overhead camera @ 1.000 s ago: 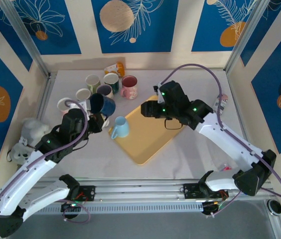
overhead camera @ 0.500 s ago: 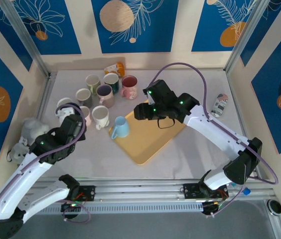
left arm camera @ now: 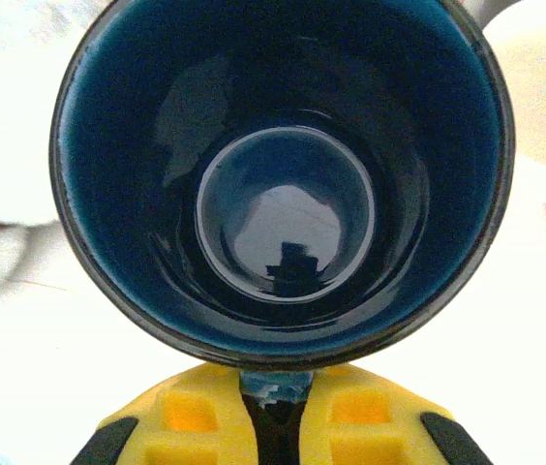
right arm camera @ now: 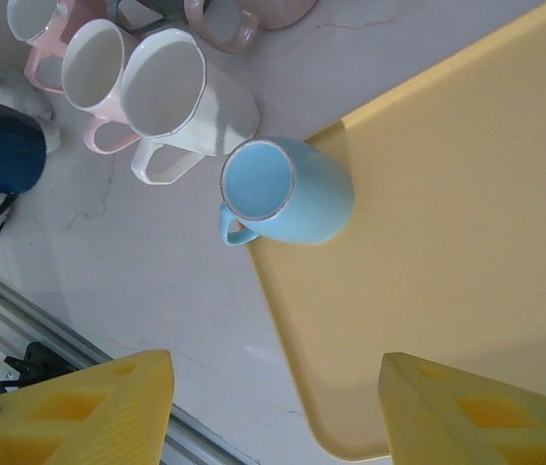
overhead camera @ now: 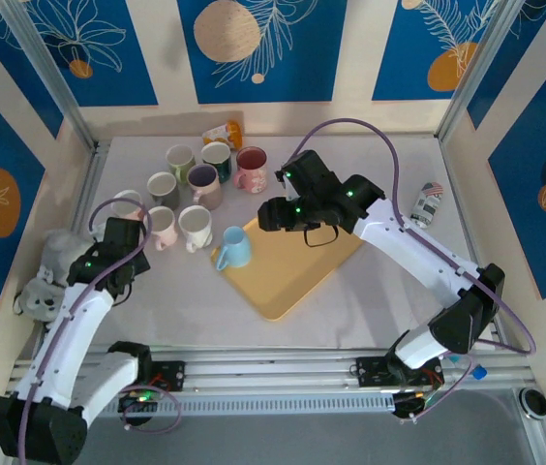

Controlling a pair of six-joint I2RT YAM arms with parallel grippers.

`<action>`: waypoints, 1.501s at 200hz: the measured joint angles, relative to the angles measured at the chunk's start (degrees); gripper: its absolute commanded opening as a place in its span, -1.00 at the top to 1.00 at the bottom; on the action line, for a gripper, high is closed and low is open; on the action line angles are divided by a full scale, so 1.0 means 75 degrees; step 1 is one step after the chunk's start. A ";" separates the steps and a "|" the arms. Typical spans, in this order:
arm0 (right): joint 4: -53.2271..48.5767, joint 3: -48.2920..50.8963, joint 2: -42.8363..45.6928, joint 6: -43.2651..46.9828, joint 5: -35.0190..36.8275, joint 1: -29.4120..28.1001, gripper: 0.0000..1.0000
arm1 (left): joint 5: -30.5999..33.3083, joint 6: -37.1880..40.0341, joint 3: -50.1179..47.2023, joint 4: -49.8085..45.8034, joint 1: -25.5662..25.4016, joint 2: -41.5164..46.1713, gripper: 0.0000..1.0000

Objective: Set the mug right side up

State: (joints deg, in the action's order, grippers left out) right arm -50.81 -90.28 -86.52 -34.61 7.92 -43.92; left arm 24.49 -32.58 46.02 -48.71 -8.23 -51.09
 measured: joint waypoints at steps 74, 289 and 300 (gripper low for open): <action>-0.0009 0.0000 -0.0067 0.0003 -0.0102 0.0111 -0.18 | -0.0632 0.0032 -0.1207 0.1370 0.0373 -0.0379 1.00; 0.0047 0.0105 -0.0105 -0.0239 -0.0291 0.0122 -0.22 | -0.0737 0.0568 -0.0764 0.1612 0.0431 -0.0315 -0.30; 0.0058 0.0105 -0.0219 -0.0283 -0.0318 0.0064 -0.25 | -0.0944 0.0629 -0.0449 0.1367 0.0431 -0.0178 -0.31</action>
State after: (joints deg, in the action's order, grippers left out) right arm -50.37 -89.49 -88.16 -36.73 5.54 -43.44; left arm 17.41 -27.86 42.65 -38.46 -4.99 -52.42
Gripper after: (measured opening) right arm 0.610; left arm 0.648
